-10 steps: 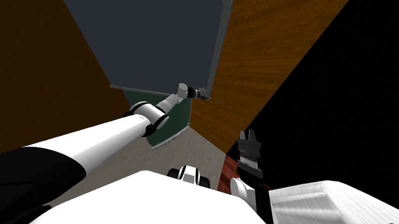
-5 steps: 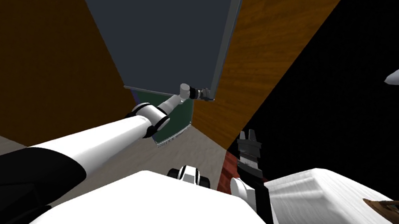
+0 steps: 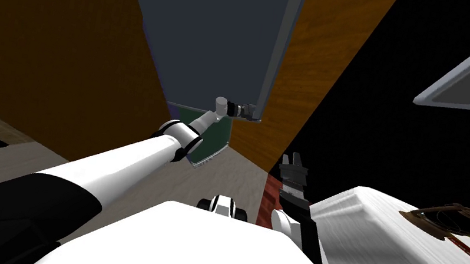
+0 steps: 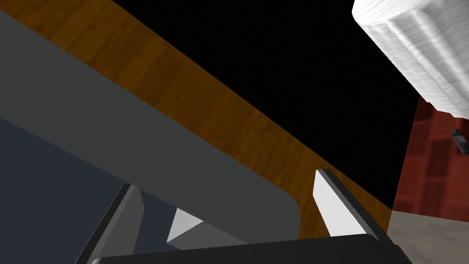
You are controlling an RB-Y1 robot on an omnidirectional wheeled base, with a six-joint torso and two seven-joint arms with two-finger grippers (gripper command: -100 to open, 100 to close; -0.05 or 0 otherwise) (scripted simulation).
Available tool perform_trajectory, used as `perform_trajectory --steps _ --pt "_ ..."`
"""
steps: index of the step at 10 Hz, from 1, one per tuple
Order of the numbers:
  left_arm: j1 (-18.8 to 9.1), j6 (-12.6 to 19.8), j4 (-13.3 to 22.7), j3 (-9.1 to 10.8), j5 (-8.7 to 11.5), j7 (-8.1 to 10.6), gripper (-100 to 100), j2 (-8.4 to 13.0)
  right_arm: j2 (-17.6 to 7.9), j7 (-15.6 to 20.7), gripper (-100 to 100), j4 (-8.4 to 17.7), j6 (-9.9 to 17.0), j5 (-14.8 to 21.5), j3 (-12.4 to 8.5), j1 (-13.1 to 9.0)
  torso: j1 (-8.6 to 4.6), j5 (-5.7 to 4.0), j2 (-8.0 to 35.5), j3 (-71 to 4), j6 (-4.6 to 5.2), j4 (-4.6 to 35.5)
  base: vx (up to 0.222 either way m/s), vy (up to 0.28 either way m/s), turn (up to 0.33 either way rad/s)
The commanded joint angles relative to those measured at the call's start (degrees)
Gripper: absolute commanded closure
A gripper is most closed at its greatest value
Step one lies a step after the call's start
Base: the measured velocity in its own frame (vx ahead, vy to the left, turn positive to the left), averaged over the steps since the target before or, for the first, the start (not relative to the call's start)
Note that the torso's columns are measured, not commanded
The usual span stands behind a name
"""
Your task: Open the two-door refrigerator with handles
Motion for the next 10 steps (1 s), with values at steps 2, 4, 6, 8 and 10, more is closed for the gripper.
perform_trajectory --steps 2,4,6,8,10 --pt "-3.47 1.56 0.89 -0.99 1.75 2.56 -100 2.21 0.01 0.0 0 -0.01 -0.01 0.0 0.01 0.02 -0.23 -0.14 -0.29 -0.22 0.14 -0.18 0.063 -0.09 0.057" --pt "-3.94 1.83 0.94 -1.16 2.07 2.85 -100 2.61 0.01 0.0 0 -0.01 -0.01 0.0 0.01 0.02 0.25 0.03 0.22 0.09 0.11 0.0 0.048 -0.051 0.031" --pt "-4.08 2.01 0.95 -1.17 2.16 2.99 0 2.65 0.0 0.0 0 -0.01 -0.01 0.0 0.0 0.01 0.35 0.06 0.43 0.24 0.11 0.05 0.004 -0.004 -0.001" --pt "-4.08 2.02 0.95 -1.18 2.16 3.0 0 2.65 0.0 0.0 0 -0.01 0.0 0.0 0.0 0.01 0.19 0.01 0.33 0.17 0.11 0.03 0.0 0.0 0.0" --pt "-4.08 2.02 0.95 -1.18 2.16 3.0 0 2.65 0.0 0.0 0 -0.01 -0.01 0.0 0.0 0.01 0.15 -0.01 0.28 0.14 0.12 0.01 0.0 0.0 0.0"
